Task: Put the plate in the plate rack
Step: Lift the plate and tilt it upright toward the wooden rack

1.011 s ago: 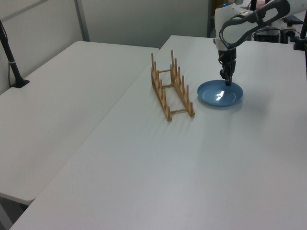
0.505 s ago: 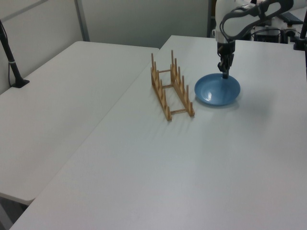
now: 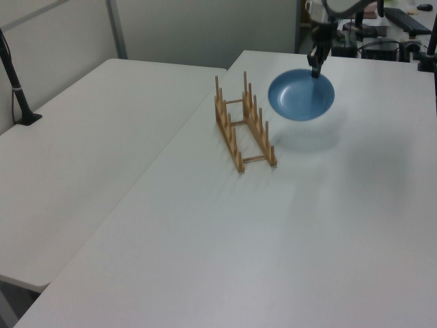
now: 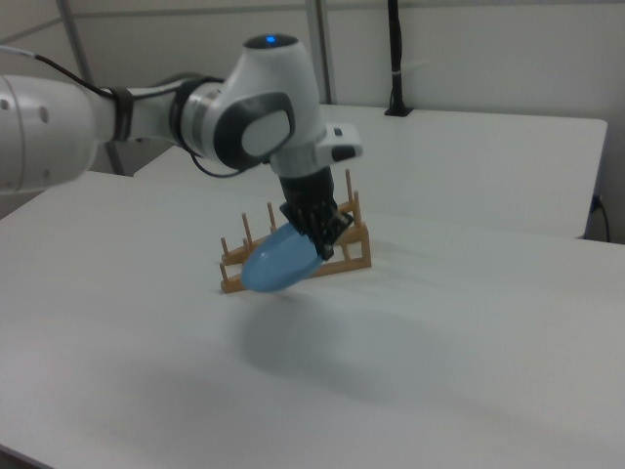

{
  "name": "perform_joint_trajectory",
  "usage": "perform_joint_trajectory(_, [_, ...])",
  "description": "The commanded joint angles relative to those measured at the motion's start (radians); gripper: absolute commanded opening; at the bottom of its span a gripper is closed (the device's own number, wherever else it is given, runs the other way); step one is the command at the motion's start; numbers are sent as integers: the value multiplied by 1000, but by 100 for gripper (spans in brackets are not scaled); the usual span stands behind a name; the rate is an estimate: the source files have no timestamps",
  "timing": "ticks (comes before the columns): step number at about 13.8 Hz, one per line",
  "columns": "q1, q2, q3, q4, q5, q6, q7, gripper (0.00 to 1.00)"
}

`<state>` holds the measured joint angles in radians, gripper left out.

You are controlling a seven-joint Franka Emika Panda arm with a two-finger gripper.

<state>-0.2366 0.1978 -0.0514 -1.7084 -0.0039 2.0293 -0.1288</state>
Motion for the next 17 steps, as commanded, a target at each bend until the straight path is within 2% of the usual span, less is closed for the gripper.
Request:
perform_joint_trajectory(1, [31,-109,43,41,13,-15,0,0])
perform_joint_trajectory(3, [80,-145,68,73,-42,12,87,0])
perform_joint_trajectory(4, [107,-159,73,79,-86,34,145,0])
perform_joint_trajectory(6, [152,-170,122,79,-206,46,291,0])
perform_joint_trajectory(9, [158,-161,270,64,-533,46,566,0])
perform_joint_trajectory(11, [158,-144,350,15,-757,48,780,0])
perform_joint_trajectory(14, [166,-94,432,-49,-995,46,1009,0])
perform_joint_trajectory(17, [216,-48,455,-137,-1245,29,1164,0])
